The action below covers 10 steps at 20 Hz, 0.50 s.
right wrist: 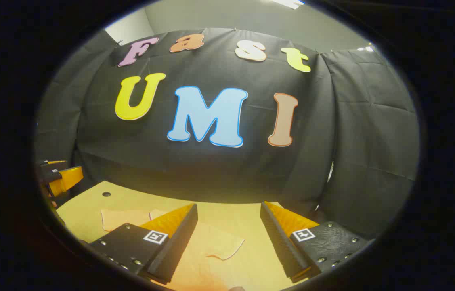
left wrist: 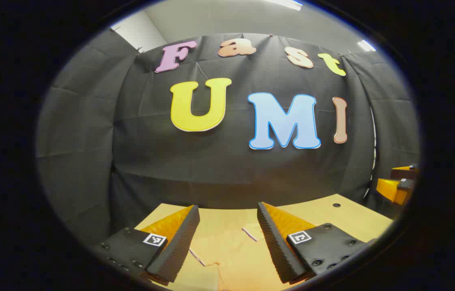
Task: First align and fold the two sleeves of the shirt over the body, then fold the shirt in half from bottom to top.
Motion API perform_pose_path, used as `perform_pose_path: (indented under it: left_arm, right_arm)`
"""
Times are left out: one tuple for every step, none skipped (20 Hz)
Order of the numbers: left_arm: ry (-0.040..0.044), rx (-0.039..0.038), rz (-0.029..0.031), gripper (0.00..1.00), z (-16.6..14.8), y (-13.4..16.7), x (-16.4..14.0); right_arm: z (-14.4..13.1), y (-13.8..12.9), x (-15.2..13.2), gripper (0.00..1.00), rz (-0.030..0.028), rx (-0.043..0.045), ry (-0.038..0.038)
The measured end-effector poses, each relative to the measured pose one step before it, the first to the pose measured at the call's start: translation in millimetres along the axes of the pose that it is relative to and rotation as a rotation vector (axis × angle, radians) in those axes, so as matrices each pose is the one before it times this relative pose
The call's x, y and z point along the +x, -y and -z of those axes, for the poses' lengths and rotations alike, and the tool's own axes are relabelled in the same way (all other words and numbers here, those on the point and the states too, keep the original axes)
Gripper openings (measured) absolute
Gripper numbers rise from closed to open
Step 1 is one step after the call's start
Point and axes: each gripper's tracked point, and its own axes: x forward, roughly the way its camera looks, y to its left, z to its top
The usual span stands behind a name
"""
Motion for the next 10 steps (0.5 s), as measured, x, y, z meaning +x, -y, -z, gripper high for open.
perform_pose_path:
  left_arm:
    - [0.00213, 0.00184, -0.00524, 0.94, -0.01, -0.62, 0.98]
    - [0.00218, -0.00079, 0.00006, 0.94, -0.95, 0.50, -0.71]
    - [-0.00011, -0.00090, -0.00028, 0.94, 0.86, 0.97, -0.76]
    - [-0.00342, -0.00132, -0.00112, 0.94, 0.80, -0.11, -0.44]
    - [-0.00164, -0.00004, -0.00051, 0.94, 0.54, -0.22, -0.06]
    - [-0.00259, 0.00025, -0.00156, 0.94, 0.19, 0.03, -0.14]
    - [-0.00104, -0.00149, 0.00272, 0.94, 0.70, 1.70, 0.26]
    - [0.00092, -0.00268, -0.00348, 0.94, -0.01, 0.13, -0.21]
    - [-0.00025, -0.00356, 0.00127, 0.94, 0.05, 0.52, -0.01]
    - [-0.00355, -0.00089, -0.00294, 0.94, 1.25, 0.18, -0.58]
  right_arm:
    - [1.31, -0.69, 0.98, 1.00, -0.00176, 0.00124, -0.00206]
    - [-0.01, -0.89, 0.19, 0.96, -0.00369, 0.00067, -0.00176]
    - [1.15, -1.00, -0.18, 0.96, -0.00220, -0.00120, 0.00035]
    - [-0.29, -0.73, 0.10, 0.96, -0.00311, -0.00251, -0.00129]
    - [0.79, -0.45, -0.02, 0.96, -0.00222, -0.00383, 0.00163]
    - [-0.82, 0.17, 0.02, 0.96, -0.00168, -0.00369, 0.00125]
    - [1.56, -0.94, -0.02, 0.96, -0.00407, -0.00240, -0.00062]
    - [-0.46, -0.48, -0.23, 0.96, -0.00272, -0.00094, 0.00027]
    - [1.11, 0.52, 0.65, 0.96, -0.00105, -0.00053, -0.00291]
    - [0.25, 0.37, -0.04, 0.96, -0.00215, -0.00074, 0.00003]
